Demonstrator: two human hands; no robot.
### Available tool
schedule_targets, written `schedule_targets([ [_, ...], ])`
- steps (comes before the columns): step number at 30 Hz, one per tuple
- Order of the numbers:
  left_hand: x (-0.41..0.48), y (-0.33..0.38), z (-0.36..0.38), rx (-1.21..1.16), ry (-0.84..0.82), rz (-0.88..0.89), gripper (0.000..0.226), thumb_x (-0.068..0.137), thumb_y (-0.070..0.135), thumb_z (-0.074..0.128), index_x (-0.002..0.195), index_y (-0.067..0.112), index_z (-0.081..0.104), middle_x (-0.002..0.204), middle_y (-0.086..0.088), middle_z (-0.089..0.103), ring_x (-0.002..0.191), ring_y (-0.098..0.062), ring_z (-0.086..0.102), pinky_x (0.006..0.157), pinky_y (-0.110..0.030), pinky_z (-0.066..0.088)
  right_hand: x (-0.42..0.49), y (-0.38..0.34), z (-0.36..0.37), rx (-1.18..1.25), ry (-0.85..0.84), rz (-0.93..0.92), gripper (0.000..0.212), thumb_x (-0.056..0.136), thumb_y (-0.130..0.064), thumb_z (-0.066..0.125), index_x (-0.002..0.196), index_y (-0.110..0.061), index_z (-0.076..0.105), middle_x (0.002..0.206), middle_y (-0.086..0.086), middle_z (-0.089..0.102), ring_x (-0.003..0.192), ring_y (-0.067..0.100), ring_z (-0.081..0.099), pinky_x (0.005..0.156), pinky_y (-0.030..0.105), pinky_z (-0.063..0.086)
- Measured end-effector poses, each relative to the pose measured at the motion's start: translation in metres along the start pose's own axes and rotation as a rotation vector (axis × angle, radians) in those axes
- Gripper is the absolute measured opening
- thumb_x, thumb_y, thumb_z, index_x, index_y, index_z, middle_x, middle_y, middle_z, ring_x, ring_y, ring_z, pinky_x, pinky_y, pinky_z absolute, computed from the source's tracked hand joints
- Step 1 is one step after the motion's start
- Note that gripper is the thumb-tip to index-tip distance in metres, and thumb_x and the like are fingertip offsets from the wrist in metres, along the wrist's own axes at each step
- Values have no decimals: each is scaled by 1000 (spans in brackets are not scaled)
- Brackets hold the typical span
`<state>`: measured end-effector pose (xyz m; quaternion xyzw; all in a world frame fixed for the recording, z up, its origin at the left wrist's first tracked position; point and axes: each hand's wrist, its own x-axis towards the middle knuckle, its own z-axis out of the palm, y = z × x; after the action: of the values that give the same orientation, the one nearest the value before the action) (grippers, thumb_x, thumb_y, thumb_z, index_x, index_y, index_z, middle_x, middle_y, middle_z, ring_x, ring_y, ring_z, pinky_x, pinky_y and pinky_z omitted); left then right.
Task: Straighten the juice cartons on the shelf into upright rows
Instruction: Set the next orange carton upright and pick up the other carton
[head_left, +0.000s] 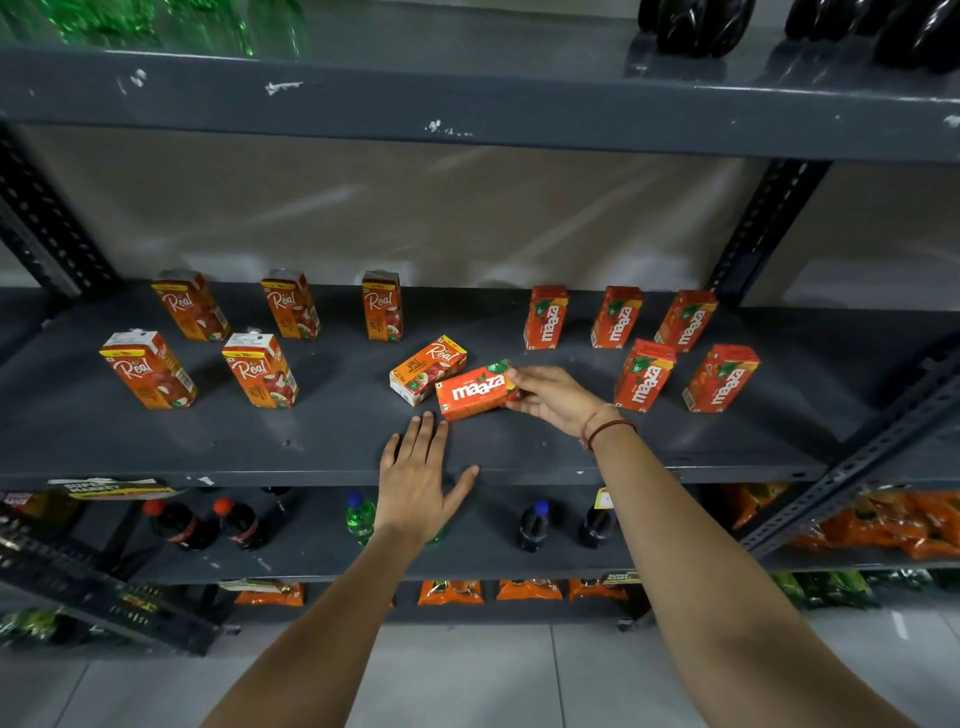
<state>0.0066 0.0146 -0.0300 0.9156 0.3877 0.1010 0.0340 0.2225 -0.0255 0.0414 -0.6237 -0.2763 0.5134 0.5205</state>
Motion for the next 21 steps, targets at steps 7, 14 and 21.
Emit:
schedule_targets([
  [7,-1,1,-2,-50,8,4,84,85,69,8,145,13,25,154,-9,25,143,-23,17,115,-43,13,-10,-27,5,-224,13,-209,34,91,-13,53,123,-1,53,101,2,63,93,8,60,79,16,51],
  [14,-2,1,-2,-36,15,3,83,84,68,9,145,14,26,155,-8,24,143,-21,16,115,-42,12,-20,-45,3,-472,3,-265,34,92,-10,51,125,2,50,114,15,60,104,16,54,89,21,45],
  [21,-2,1,-2,-17,6,3,84,83,68,5,145,14,24,155,-7,23,143,-21,15,115,-42,11,-26,-67,-11,-810,84,-348,41,92,-17,54,130,-5,48,130,16,55,120,24,52,99,29,40],
])
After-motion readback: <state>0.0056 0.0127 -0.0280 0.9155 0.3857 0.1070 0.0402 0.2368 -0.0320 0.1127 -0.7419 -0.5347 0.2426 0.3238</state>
